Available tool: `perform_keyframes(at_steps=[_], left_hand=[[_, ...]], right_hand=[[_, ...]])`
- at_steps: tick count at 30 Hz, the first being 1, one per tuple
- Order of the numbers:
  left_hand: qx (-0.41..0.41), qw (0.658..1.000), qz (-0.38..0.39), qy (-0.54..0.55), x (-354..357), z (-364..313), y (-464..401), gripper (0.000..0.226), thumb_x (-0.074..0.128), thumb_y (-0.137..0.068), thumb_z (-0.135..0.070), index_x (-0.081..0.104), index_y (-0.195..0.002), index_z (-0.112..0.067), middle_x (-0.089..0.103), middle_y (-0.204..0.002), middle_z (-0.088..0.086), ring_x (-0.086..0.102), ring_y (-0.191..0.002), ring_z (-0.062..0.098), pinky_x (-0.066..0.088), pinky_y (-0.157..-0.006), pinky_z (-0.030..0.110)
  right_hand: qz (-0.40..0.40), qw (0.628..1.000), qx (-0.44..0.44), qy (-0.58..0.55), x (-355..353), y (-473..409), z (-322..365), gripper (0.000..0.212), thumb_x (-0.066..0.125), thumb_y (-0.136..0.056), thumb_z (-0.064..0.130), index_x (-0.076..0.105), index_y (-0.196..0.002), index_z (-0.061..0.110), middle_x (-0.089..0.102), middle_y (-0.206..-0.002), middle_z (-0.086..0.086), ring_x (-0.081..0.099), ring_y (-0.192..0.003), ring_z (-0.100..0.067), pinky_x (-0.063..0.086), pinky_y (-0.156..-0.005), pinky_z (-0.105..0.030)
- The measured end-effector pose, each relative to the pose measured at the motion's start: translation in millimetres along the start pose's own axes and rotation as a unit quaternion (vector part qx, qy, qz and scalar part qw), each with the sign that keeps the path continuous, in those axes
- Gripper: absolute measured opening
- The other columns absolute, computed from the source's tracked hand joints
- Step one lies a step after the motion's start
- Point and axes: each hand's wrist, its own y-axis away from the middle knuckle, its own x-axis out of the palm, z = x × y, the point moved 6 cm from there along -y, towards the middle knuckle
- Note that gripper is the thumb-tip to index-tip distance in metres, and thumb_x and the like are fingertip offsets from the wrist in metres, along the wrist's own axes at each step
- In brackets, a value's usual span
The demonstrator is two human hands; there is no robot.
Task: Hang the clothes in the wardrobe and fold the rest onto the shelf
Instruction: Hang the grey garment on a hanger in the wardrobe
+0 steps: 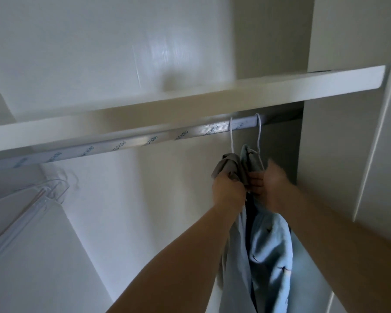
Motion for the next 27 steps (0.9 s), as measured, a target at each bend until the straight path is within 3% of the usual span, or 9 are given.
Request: perform_keyframes(at_steps=[3,6,9,12,16,20,23,27], left_hand=[[-0.002,1.000,0.013,-0.002,10.0,-7.2,-5.7,0.042,0.039,-0.095,-0.006,0.050,-0.136,-0.009,0.059,-0.124,0.017,0.056,-0.109,0.033,0.046,-0.091,0.031],[-0.037,0.998,0.004,0.047,20.3,-9.4,-10.7,0.044,0.041,-0.092,-0.002,0.052,-0.133,-0.009,0.061,-0.119,0.018,0.058,-0.107,0.034,0.050,-0.093,0.036],[-0.072,0.994,0.025,0.073,32.9,-8.5,-11.0,0.039,0.044,-0.089,0.000,0.057,-0.125,-0.009,0.063,-0.107,0.016,0.061,-0.096,0.031,0.053,-0.085,0.035],[-0.079,0.995,0.036,0.044,36.5,-9.5,-12.1,0.033,0.048,-0.086,-0.004,0.061,-0.117,-0.007,0.065,-0.104,0.018,0.062,-0.092,0.033,0.053,-0.080,0.036],[-0.114,0.992,0.052,0.007,34.4,-12.3,-18.7,0.028,0.054,-0.087,-0.008,0.059,-0.114,-0.002,0.065,-0.104,0.022,0.065,-0.089,0.038,0.058,-0.079,0.043],[-0.157,0.983,0.086,0.043,34.6,-21.4,-17.7,0.020,0.057,-0.089,-0.001,0.052,-0.109,-0.002,0.064,-0.104,0.024,0.068,-0.080,0.039,0.060,-0.069,0.049],[-0.148,0.979,0.140,-0.002,36.1,-24.3,-13.3,0.007,0.056,-0.092,-0.003,0.050,-0.089,-0.004,0.065,-0.097,0.020,0.070,-0.083,0.034,0.060,-0.071,0.044],[-0.139,0.972,0.182,-0.058,29.4,-22.1,-11.3,0.015,0.059,-0.093,-0.013,0.047,-0.100,-0.008,0.064,-0.100,0.016,0.069,-0.081,0.029,0.061,-0.063,0.034]], right_hand=[[0.018,0.992,0.009,-0.127,-3.6,8.9,-10.6,0.070,0.017,-0.099,0.054,0.042,-0.139,0.002,0.045,-0.142,-0.019,0.045,-0.127,-0.032,0.032,-0.103,-0.038],[0.010,0.979,-0.026,-0.203,-8.3,21.9,-8.4,0.058,0.021,-0.102,0.042,0.038,-0.140,0.001,0.043,-0.142,-0.015,0.043,-0.129,-0.033,0.032,-0.106,-0.040],[-0.003,0.962,-0.078,-0.263,-17.0,34.2,-6.5,0.053,0.023,-0.102,0.036,0.041,-0.140,0.003,0.049,-0.137,-0.012,0.046,-0.127,-0.029,0.034,-0.101,-0.037],[-0.029,0.968,-0.128,-0.213,-22.2,54.4,-21.8,0.052,0.026,-0.102,0.041,0.052,-0.133,0.009,0.060,-0.118,-0.002,0.056,-0.110,-0.019,0.039,-0.101,-0.032],[-0.049,0.983,-0.138,-0.109,-26.9,71.1,-50.9,0.046,0.033,-0.098,0.051,0.060,-0.125,0.025,0.066,-0.117,0.002,0.058,-0.113,-0.018,0.038,-0.108,-0.042],[-0.087,0.981,-0.164,-0.050,-35.9,81.8,-51.7,0.044,0.035,-0.098,0.050,0.059,-0.124,0.024,0.065,-0.116,-0.002,0.058,-0.112,-0.019,0.040,-0.106,-0.041],[-0.091,0.984,-0.150,-0.043,-42.9,83.1,-51.5,0.045,0.033,-0.098,0.053,0.059,-0.122,0.026,0.065,-0.116,-0.002,0.057,-0.111,-0.021,0.039,-0.106,-0.043],[-0.108,0.981,-0.155,-0.031,-53.2,88.2,-44.9,0.043,0.033,-0.101,0.044,0.057,-0.126,0.017,0.061,-0.121,-0.008,0.054,-0.116,-0.025,0.037,-0.107,-0.046]])
